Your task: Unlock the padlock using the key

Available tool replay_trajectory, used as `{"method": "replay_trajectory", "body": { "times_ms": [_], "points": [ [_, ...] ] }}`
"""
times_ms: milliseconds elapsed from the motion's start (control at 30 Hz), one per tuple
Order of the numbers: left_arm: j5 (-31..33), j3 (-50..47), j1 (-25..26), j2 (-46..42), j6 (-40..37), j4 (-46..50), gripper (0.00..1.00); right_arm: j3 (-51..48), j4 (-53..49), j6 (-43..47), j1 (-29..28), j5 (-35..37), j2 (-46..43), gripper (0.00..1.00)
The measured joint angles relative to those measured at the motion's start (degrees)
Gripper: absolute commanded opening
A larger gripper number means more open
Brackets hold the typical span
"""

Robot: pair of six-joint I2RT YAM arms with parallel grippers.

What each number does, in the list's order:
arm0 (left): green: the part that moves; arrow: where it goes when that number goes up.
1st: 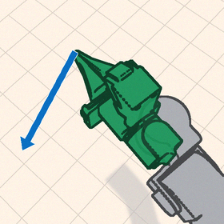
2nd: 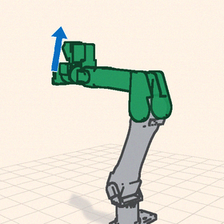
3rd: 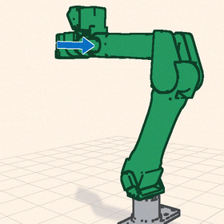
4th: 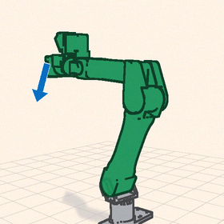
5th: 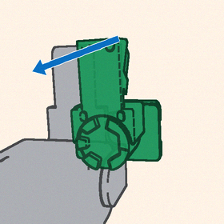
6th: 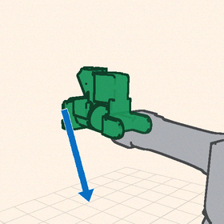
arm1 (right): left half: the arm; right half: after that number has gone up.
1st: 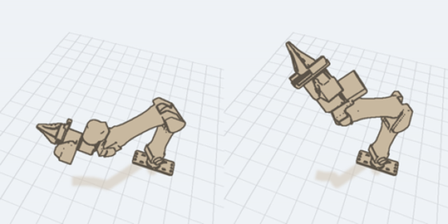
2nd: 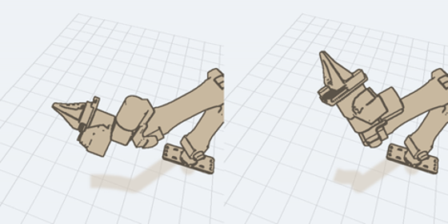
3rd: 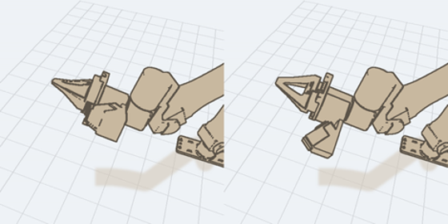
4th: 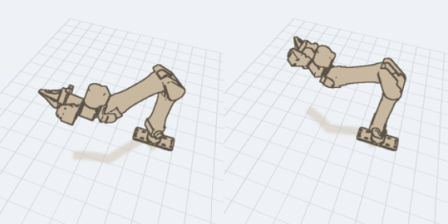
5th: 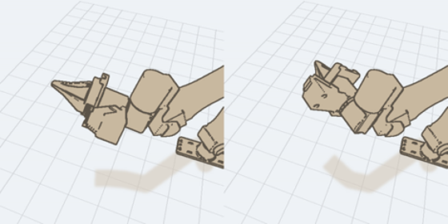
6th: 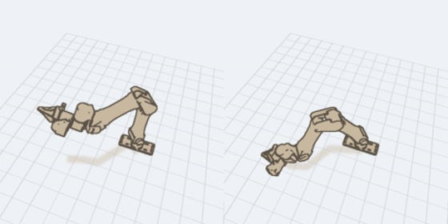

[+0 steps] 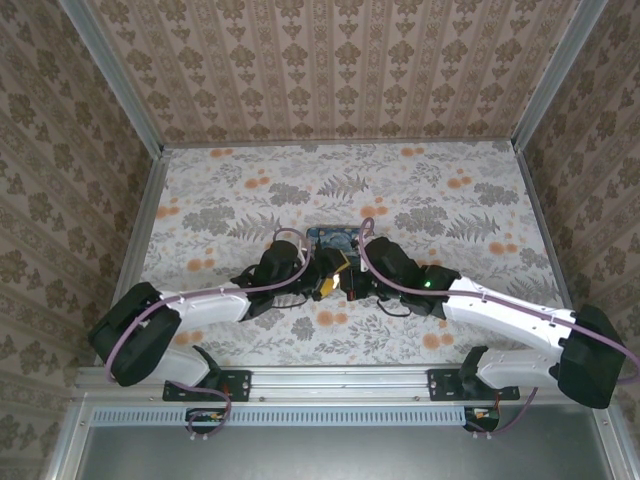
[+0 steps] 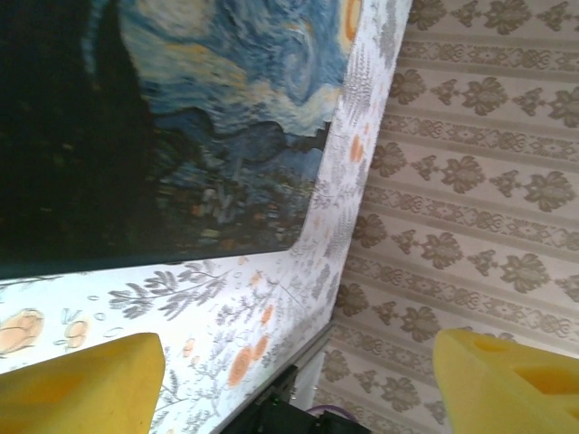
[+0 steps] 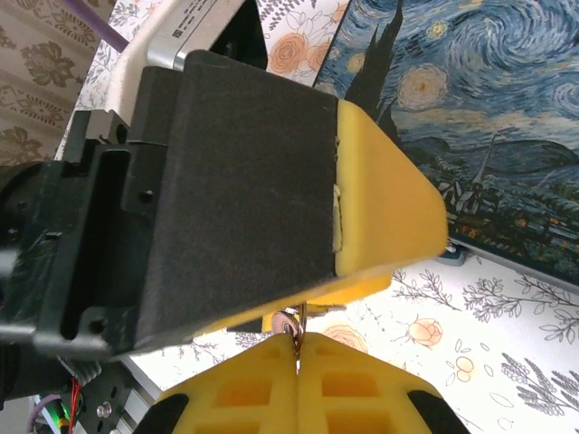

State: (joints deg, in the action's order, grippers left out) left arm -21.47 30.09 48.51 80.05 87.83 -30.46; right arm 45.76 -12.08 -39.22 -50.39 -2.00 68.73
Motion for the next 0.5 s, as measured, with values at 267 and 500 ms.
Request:
{"method": "replay_trajectory", "body": {
  "times_ms": [267, 500],
  "points": [
    [-0.4, 0.0, 0.6, 1.4, 4.1, -6.6, 0.75, 0.0, 2.1, 0.0, 0.3, -0.4, 1.1, 0.0],
    [-0.4, 0.0, 0.6, 1.4, 5.4, -9.1, 0.66, -0.1, 3.0, 0.0, 0.5, -1.5, 1.2, 0.0]
  ]
}}
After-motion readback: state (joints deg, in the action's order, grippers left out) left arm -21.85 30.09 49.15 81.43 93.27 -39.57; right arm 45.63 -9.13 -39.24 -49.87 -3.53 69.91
